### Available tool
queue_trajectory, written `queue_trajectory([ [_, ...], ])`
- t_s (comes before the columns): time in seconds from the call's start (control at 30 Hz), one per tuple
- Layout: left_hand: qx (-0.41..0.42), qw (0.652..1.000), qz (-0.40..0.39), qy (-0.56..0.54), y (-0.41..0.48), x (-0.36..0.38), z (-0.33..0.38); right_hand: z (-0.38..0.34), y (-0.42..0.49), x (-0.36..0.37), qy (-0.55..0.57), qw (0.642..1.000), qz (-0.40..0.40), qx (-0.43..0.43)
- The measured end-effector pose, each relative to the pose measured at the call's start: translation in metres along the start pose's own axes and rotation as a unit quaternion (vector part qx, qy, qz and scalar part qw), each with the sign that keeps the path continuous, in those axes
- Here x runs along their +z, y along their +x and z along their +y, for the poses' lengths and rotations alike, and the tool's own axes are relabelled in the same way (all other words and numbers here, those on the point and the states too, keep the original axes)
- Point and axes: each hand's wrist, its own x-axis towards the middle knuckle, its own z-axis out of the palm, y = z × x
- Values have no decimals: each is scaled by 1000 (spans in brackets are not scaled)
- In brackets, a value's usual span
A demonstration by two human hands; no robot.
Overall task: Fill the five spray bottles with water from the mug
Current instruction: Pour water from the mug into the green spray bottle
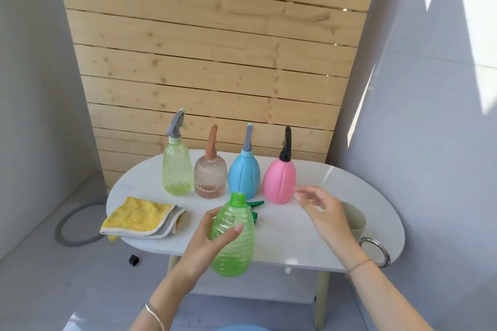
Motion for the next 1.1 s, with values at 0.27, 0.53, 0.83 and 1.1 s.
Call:
queue_trajectory([
  [0.27,-28,997,-48,49,-7,26,-17,60,-43,-64,-55,964,215,147],
  [0.53,-32,995,-61,74,-43,45,-31,77,-68,-84,25,940,243,238],
  [0.83,-40,992,-54,106,-89,38,-67,57,-90,-90,151,931,250,221],
  [1.1,-66,986,-67,141,-108,15,-97,60,-129,-92,222,949,129,183],
])
